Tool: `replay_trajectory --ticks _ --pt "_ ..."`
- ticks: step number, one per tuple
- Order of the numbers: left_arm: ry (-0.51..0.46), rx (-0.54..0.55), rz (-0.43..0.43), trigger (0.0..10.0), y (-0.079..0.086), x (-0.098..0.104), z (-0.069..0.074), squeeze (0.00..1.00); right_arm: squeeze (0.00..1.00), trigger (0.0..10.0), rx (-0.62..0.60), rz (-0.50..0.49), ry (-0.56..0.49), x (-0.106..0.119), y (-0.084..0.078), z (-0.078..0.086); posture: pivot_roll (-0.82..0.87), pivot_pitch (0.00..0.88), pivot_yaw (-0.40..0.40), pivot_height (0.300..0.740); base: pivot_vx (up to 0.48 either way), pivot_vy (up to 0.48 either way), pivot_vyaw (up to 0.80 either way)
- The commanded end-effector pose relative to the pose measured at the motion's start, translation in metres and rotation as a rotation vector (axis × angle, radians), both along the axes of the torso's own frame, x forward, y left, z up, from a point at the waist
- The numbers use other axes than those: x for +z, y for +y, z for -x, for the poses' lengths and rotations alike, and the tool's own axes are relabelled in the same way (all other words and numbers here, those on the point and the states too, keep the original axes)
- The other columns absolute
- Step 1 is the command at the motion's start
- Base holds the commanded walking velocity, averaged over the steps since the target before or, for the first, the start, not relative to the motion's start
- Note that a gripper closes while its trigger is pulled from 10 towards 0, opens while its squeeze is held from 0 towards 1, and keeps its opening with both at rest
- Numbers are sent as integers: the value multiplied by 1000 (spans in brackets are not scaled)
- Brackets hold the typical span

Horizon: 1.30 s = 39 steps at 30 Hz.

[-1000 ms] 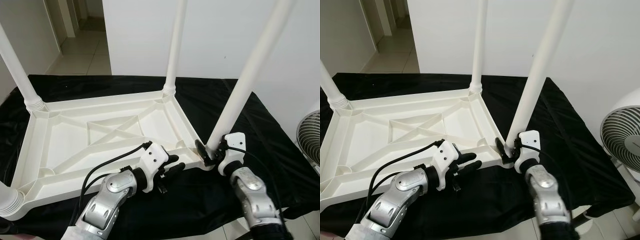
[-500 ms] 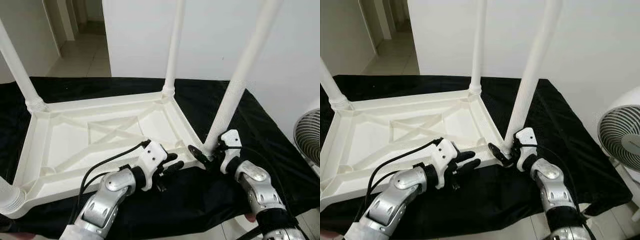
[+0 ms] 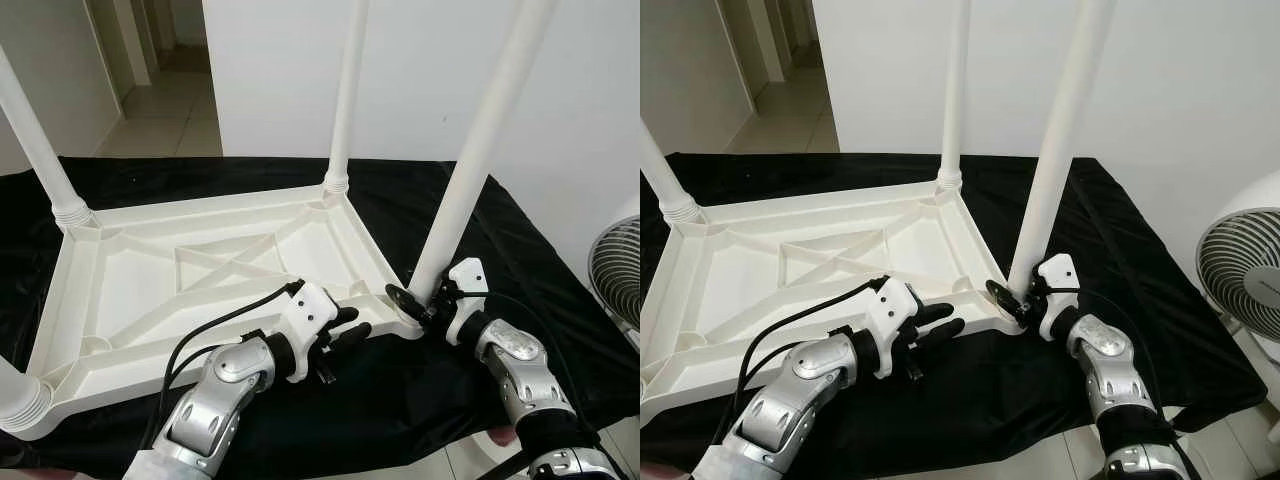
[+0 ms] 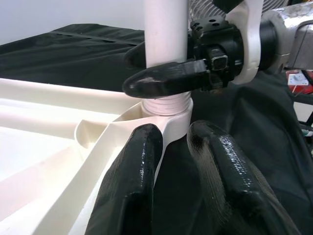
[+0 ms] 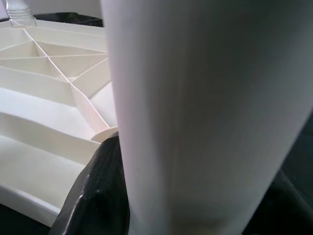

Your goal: Building children table

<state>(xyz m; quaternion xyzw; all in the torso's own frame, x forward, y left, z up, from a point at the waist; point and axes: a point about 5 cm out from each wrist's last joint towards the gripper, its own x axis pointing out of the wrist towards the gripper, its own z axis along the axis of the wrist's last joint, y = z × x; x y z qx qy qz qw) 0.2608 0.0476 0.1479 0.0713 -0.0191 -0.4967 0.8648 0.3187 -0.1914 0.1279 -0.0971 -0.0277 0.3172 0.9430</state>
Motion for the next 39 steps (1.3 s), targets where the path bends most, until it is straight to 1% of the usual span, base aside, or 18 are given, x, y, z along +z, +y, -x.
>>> replay_trajectory --ticks 1,2,3,5,7,14,17,20,21,23,24,25,26,30,34,36,37,39 --pt "4 22 3 10000 0 -1 1 0 0 10000 -8 6 32 -10 5 4 18 10 -14 740 0 0 0" --pt "4 22 3 10000 0 -1 1 0 0 10000 -8 6 32 -10 5 4 18 10 -14 740 0 0 0" --pt "8 21 2 10000 -1 -2 2 0 0 10000 -40 -33 37 -11 10 7 17 15 -14 740 0 0 0" --pt "8 21 2 10000 -1 -2 2 0 0 10000 -40 -33 37 -11 10 7 17 15 -14 740 0 0 0" --pt "9 21 -1 10000 -1 -2 3 0 0 10000 -115 -41 36 -14 15 9 16 20 -16 740 0 0 0" --pt "11 19 -3 10000 0 -3 4 0 0 10000 -216 -97 36 -15 24 13 13 30 -18 740 0 0 0" --pt "35 -5 11 10000 -2 -4 5 0 0 10000 -361 -135 50 -16 33 16 5 32 -20 740 0 0 0" --pt "46 -11 14 10000 -2 -5 6 0 0 10000 -397 -146 55 -17 34 17 5 32 -20 740 0 0 0" --pt "55 -20 18 10000 -3 -5 7 443 0 10000 -424 -151 61 -18 34 18 6 30 -22 740 0 0 0" --pt "55 -20 18 10000 -3 -5 7 443 0 10000 -424 -151 61 -18 34 18 6 30 -22 740 0 0 0" --pt "59 -23 19 10000 -3 -5 7 882 0 10000 -455 -169 68 -19 36 21 5 32 -23 740 0 0 0" --pt "59 -23 19 10000 -3 -5 7 882 0 10000 -455 -169 68 -19 36 21 5 32 -23 740 0 0 0" --pt "51 -29 9 10000 -3 -5 8 0 0 10000 -504 -197 68 -19 39 24 6 29 -29 740 0 0 0" --pt "47 -27 -2 10000 -4 -6 7 0 0 10000 -603 -248 70 -17 48 31 6 27 -36 740 0 0 0" --pt "45 -24 -2 10000 -4 -6 6 0 0 10000 -615 -256 78 -17 52 31 7 25 -37 740 0 0 0" --pt "37 -16 -1 10000 -4 -4 5 0 0 10000 -596 -259 80 -13 65 32 8 19 -44 740 0 0 0" --pt "36 -14 0 10000 -4 -4 4 0 204 10000 -581 -255 71 -10 68 32 6 19 -44 740 0 0 0" --pt "36 -13 1 10000 -4 -4 4 0 204 10000 -570 -251 63 -9 69 33 6 19 -44 740 0 0 0"
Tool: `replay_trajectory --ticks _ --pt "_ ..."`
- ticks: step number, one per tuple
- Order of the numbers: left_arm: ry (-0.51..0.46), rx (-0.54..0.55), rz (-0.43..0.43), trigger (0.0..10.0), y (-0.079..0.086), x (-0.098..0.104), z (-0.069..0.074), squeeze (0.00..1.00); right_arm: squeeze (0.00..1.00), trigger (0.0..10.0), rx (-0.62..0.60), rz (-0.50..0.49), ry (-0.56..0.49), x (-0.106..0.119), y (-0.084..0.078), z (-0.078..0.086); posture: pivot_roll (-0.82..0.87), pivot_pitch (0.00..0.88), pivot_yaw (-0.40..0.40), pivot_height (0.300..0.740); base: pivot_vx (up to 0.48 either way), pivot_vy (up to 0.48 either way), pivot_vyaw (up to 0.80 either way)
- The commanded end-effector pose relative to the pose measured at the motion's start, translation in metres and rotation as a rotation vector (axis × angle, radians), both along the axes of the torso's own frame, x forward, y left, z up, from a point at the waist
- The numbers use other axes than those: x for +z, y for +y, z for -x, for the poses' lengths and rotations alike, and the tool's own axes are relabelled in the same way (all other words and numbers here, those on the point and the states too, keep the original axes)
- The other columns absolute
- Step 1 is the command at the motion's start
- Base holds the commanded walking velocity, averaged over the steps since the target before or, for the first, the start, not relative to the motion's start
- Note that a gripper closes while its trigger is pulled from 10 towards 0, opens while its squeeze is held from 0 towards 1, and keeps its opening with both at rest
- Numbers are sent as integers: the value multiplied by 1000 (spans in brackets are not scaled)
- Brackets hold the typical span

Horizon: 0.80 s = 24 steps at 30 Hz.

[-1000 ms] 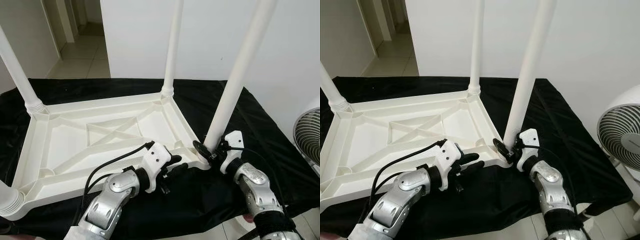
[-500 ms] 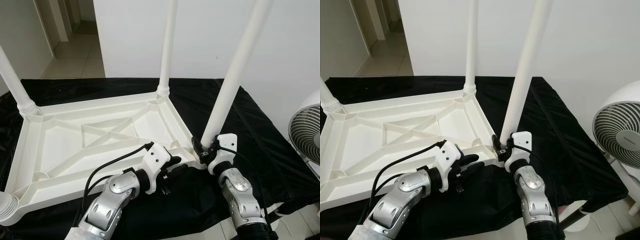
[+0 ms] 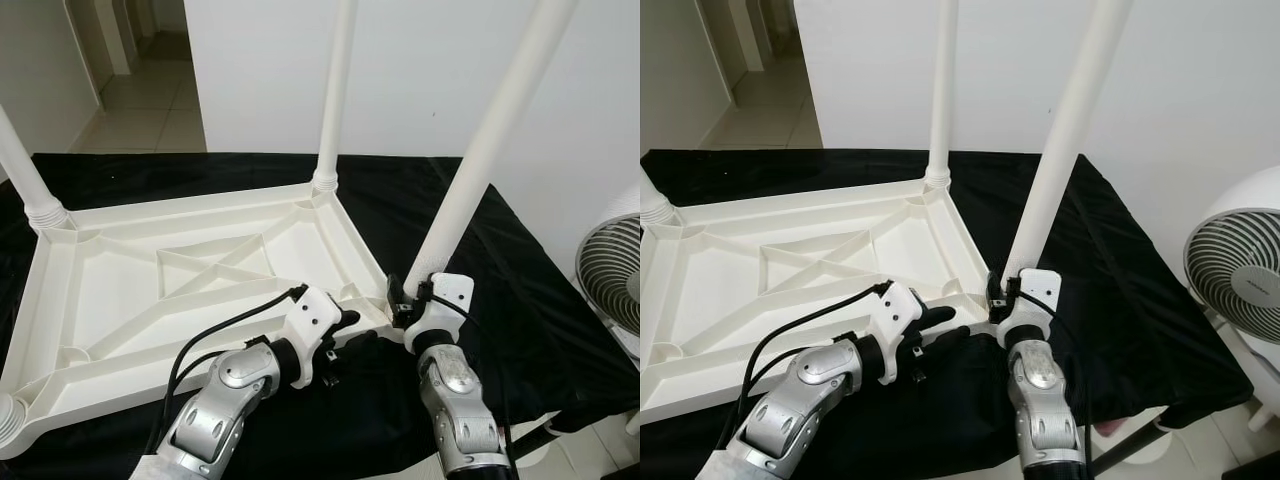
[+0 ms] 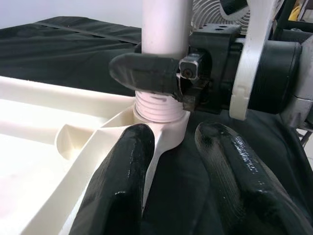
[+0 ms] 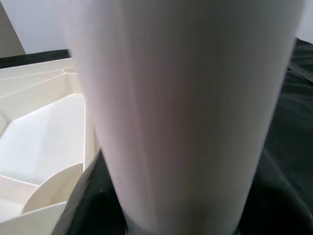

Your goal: Building children table

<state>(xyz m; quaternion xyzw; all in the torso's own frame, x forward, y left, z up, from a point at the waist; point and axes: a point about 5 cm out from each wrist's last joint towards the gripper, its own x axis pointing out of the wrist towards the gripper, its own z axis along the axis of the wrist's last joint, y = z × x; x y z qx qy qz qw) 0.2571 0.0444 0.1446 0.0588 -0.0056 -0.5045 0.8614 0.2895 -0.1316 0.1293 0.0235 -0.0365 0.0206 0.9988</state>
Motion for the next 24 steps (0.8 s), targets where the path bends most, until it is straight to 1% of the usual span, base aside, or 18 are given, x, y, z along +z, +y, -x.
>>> replay_trajectory --ticks 1,6,7,8,10,11,12,14,15,16,17,19,20,21,23,24 --pt "-2 2 -8 10000 -1 0 0 0 1000 10000 45 -1 45 -9 7 2 5 17 -46 740 0 0 0" --pt "-3 2 -8 10000 -1 0 0 0 1000 10000 64 12 43 -7 4 1 3 17 -46 740 0 0 0" --pt "-3 2 -8 10000 -1 0 0 0 1000 10000 96 24 44 -8 4 1 4 17 -48 740 0 0 0" --pt "-3 2 -8 10000 -1 0 0 0 1000 10000 96 24 44 -8 4 1 4 17 -48 740 0 0 0" --pt "-5 2 -9 10000 -1 0 0 0 1000 10000 177 42 50 -7 3 2 3 15 -49 740 0 0 0" --pt "-5 1 -8 10000 -1 0 0 0 0 10000 232 55 39 -5 3 3 2 13 -49 740 0 0 0" --pt "-5 1 -8 10000 -1 0 0 0 0 10000 232 55 39 -5 3 3 2 13 -49 740 0 0 0" --pt "-5 -1 -8 10000 -2 0 0 0 0 10000 314 78 25 -2 1 4 2 12 -49 740 0 0 0" --pt "-5 -1 -8 10000 -2 0 0 0 0 10000 314 78 25 -2 1 4 2 12 -49 740 0 0 0" --pt "-6 -1 -8 10000 -2 0 0 0 0 10000 365 93 26 -1 -2 4 3 11 -50 740 0 0 0" --pt "-8 -1 -9 10000 -2 0 -1 0 0 10000 409 119 23 0 -7 4 4 8 -50 740 0 0 0" --pt "-9 -1 -8 10000 -2 1 -1 0 0 10000 450 146 20 1 -13 3 4 8 -50 740 0 0 0" --pt "-10 -1 -9 10000 -2 1 -1 0 0 10000 487 168 27 1 -20 1 4 7 -49 740 0 0 0" --pt "-10 -1 -9 10000 -2 1 -1 0 0 10000 487 168 27 1 -20 1 4 7 -49 740 0 0 0" --pt "-10 -1 -11 10000 -1 1 -2 0 0 10000 542 203 37 1 -31 -2 4 2 -45 740 0 0 0" --pt "-11 -5 -11 10000 -2 1 -1 0 0 10000 571 224 49 2 -40 -7 5 0 -43 740 0 0 0"
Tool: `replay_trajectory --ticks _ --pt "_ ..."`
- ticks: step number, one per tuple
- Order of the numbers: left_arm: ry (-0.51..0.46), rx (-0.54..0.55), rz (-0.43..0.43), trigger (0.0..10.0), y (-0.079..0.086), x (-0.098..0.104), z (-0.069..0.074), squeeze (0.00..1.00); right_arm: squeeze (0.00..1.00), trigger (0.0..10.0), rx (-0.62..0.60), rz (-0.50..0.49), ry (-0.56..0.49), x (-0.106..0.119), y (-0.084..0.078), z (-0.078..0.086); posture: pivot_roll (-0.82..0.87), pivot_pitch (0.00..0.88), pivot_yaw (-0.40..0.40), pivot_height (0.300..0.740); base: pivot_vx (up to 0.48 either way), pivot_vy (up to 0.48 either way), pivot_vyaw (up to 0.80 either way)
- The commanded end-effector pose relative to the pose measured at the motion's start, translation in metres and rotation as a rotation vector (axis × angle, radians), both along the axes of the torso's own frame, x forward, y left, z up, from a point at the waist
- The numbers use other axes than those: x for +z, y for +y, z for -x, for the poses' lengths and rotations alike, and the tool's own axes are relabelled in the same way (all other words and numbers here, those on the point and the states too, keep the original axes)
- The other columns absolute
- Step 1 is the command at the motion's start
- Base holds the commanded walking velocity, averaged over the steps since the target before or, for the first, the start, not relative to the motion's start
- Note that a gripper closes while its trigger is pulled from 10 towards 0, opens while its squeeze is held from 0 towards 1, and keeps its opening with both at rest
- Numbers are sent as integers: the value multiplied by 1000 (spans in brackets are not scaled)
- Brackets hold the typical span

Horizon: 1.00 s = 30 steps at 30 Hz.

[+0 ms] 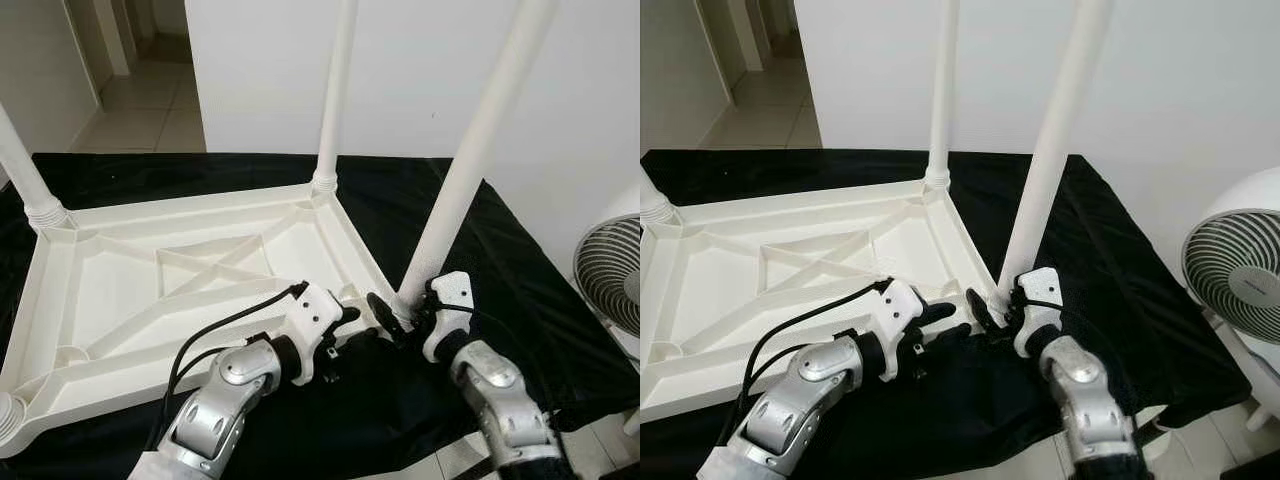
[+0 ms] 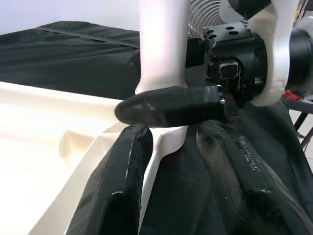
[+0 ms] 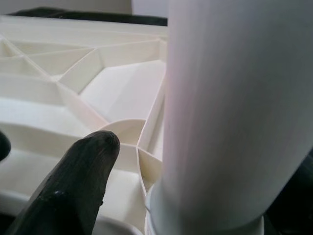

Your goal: Building children table

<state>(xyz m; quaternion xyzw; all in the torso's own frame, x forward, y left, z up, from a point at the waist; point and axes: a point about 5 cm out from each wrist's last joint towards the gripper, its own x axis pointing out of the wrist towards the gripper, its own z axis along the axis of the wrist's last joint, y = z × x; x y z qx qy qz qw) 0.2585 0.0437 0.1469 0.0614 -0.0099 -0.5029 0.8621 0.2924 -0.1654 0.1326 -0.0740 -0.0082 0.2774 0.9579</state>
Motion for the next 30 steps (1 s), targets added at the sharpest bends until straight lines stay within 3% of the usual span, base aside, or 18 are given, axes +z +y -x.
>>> replay_trajectory --ticks 1,4,14,15,16,17,30 --pt "-1 -8 -11 10000 -1 -2 0 0 0 10000 54 11 14 -2 -6 -4 5 0 -43 740 0 0 0" --pt "-1 -13 -12 10000 -2 -1 0 0 0 10000 87 41 25 -1 -17 -11 7 0 -41 740 0 0 0" --pt "-3 -24 -15 10000 -3 -1 0 0 0 10000 183 100 99 -18 -16 -20 14 0 -33 740 0 0 0" --pt "-3 -26 -15 10000 -3 0 1 0 0 2941 192 102 107 -21 -14 -21 15 0 -31 740 0 0 0" --pt "-3 -26 -15 10000 -3 0 1 0 0 2941 192 102 107 -21 -14 -21 15 0 -31 740 0 0 0" --pt "-2 -27 -15 10000 -4 0 1 0 0 0 199 94 119 -24 -13 -22 17 0 -32 740 0 0 0" --pt "3 -25 -6 10000 -5 0 2 0 0 0 201 63 100 -30 -7 -21 14 0 -36 740 0 0 0"
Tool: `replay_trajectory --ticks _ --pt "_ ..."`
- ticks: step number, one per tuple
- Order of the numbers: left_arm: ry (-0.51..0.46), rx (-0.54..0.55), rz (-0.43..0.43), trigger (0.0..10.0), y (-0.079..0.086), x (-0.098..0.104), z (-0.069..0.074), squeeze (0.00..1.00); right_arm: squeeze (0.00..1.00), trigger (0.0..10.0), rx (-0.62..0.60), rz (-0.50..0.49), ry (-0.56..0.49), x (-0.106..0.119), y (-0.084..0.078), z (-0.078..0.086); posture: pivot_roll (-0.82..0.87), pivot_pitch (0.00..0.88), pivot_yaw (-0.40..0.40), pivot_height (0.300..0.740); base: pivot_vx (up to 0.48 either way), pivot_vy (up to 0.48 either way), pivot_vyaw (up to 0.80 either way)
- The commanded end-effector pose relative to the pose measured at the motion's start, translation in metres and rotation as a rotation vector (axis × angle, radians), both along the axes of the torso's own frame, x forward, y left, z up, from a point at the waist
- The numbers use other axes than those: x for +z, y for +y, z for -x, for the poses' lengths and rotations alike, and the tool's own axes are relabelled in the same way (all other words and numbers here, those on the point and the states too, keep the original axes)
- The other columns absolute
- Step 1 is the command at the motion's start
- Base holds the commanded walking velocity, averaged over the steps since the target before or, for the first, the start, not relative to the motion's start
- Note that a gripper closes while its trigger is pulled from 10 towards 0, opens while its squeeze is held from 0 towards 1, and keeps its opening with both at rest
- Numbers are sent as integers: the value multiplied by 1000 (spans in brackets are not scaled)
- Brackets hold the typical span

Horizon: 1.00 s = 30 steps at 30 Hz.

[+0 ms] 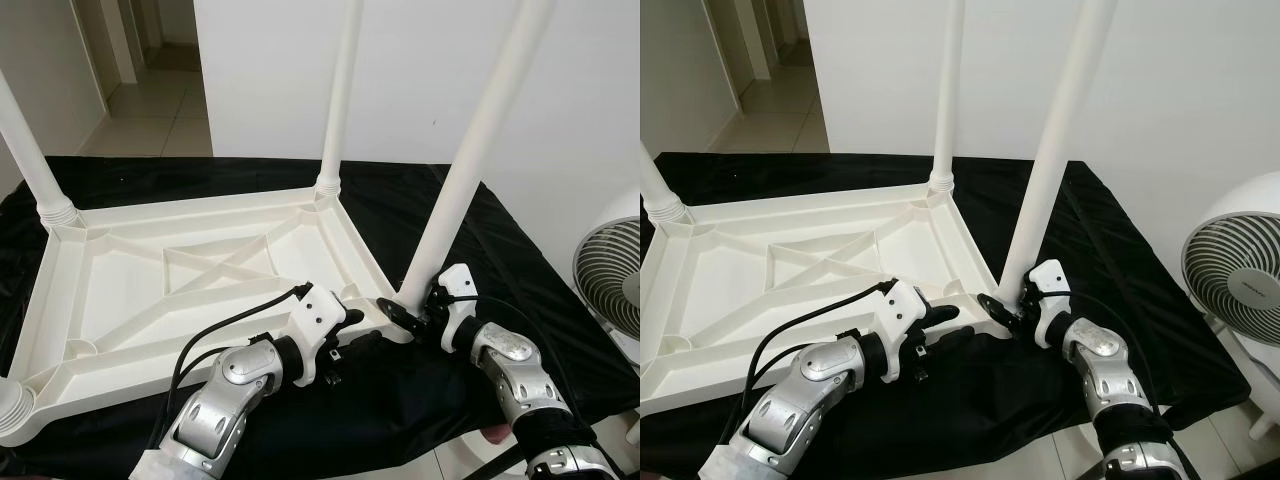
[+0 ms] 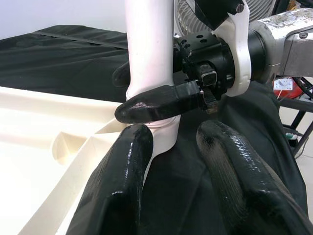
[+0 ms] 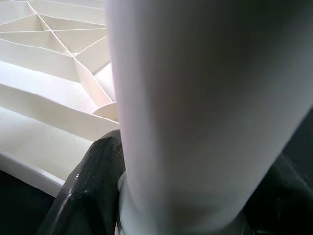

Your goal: Building children table

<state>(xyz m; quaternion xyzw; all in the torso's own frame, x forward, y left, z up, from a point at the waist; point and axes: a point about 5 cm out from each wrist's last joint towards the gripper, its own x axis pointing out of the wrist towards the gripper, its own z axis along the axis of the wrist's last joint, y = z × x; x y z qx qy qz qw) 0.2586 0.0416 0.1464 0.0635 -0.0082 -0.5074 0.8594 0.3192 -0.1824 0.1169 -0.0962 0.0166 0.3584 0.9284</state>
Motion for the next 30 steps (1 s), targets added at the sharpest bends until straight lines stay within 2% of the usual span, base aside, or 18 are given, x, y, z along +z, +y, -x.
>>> replay_trajectory --ticks 1,2,3,5,10,12,15,17,20,23,24,25,28,30 --pt "1 -15 -1 10000 -3 0 2 0 0 0 32 5 54 -14 10 6 14 0 -36 740 0 0 0" --pt "1 -15 -1 10000 -3 0 2 0 0 0 32 5 54 -14 10 6 14 0 -36 740 0 0 0" --pt "3 -15 1 10000 -3 0 2 0 0 10000 19 0 51 -15 11 6 11 2 -37 740 0 0 0" --pt "6 -16 3 10000 -3 0 2 0 0 10000 -28 -49 54 -17 18 9 7 6 -38 740 0 0 0" --pt "8 -17 4 10000 -3 0 2 0 0 10000 -77 -73 46 -18 23 12 4 6 -36 740 0 0 0" --pt "10 -23 6 10000 -4 -1 3 0 0 10000 -202 -108 24 -17 29 12 1 7 -32 740 0 0 0" --pt "11 -25 6 10000 -5 -1 3 0 0 10000 -268 -131 17 -16 33 13 -1 11 -29 740 0 0 0" --pt "13 -29 7 10000 -5 -1 4 0 0 10000 -356 -197 13 -14 38 15 -2 12 -27 740 0 0 0" --pt "13 -31 7 10000 -5 -1 4 0 0 10000 -415 -212 10 -13 40 15 -1 13 -26 740 0 0 0" --pt "13 -37 6 10000 -6 0 4 0 0 10000 -638 -204 -41 -6 43 19 -1 13 -26 740 0 0 0" --pt "13 -37 6 10000 -6 0 4 0 0 10000 -638 -204 -41 -6 43 19 -1 13 -26 740 0 0 0" --pt "14 -39 6 10000 -6 0 4 0 0 10000 -705 -207 -30 -7 50 23 0 14 -29 740 0 0 0" --pt "14 -39 6 10000 -6 0 4 0 0 10000 -717 -209 -18 -9 53 24 0 14 -29 740 0 0 0" --pt "14 -35 11 10000 -6 0 4 0 0 10000 -643 -229 -5 -7 69 26 -1 16 -31 740 0 0 0"
